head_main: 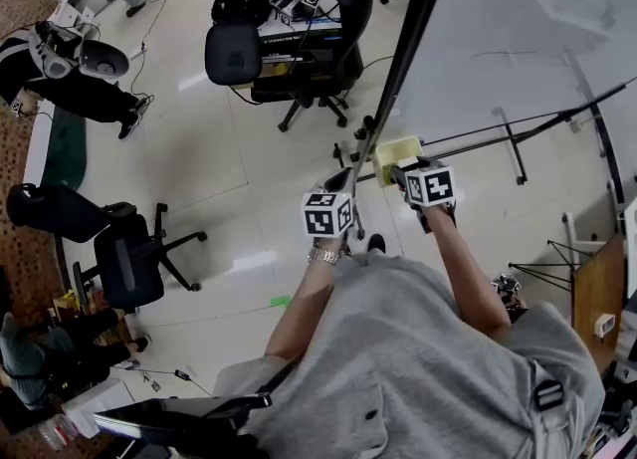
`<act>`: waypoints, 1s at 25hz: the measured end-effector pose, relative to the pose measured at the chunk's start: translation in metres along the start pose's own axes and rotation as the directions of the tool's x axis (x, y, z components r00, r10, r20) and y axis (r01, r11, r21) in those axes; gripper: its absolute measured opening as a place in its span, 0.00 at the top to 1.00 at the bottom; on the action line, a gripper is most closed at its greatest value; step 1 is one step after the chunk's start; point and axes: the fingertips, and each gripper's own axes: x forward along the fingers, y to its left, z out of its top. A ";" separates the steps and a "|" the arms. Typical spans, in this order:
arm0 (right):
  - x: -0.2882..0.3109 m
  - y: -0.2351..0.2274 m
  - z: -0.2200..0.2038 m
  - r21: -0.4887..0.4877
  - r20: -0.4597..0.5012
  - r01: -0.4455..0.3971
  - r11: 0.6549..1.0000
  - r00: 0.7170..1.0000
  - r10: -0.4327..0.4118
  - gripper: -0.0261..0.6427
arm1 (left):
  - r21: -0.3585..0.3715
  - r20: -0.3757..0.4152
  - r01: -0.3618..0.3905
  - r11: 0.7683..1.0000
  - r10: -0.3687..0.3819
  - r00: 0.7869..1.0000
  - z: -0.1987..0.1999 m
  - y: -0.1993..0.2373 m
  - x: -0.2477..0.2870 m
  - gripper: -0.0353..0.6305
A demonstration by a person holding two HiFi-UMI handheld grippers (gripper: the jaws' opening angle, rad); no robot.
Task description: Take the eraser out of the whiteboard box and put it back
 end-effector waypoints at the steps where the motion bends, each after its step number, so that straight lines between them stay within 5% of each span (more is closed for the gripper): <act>1: 0.007 -0.001 -0.007 0.002 -0.016 0.007 1.000 1.000 -0.007 0.54 | 0.002 0.001 0.001 1.000 -0.001 1.000 0.000 -0.001 0.000 0.94; 9: 0.004 -0.003 -0.016 0.047 0.068 0.063 0.997 0.995 -0.066 0.44 | 0.009 0.003 0.009 1.000 -0.009 1.000 -0.008 0.001 -0.018 0.94; 13: -0.018 -0.004 -0.011 0.071 0.154 0.155 0.985 0.974 -0.164 0.45 | 0.006 0.005 0.009 1.000 -0.009 1.000 -0.019 0.003 -0.035 0.94; 14: -0.026 -0.004 -0.010 0.081 0.183 0.177 0.981 0.965 -0.189 0.47 | 0.003 0.003 0.011 1.000 -0.011 1.000 -0.023 0.002 -0.038 0.94; 19: -0.063 0.011 -0.001 0.121 0.323 0.190 0.974 0.921 -0.220 0.95 | 0.014 -0.019 0.026 1.000 -0.026 0.999 -0.044 -0.016 -0.048 0.94; 25: -0.071 0.057 -0.062 0.051 0.277 0.045 0.998 0.959 -0.057 0.95 | 0.041 -0.025 0.014 0.999 -0.013 1.000 -0.072 -0.048 -0.065 0.94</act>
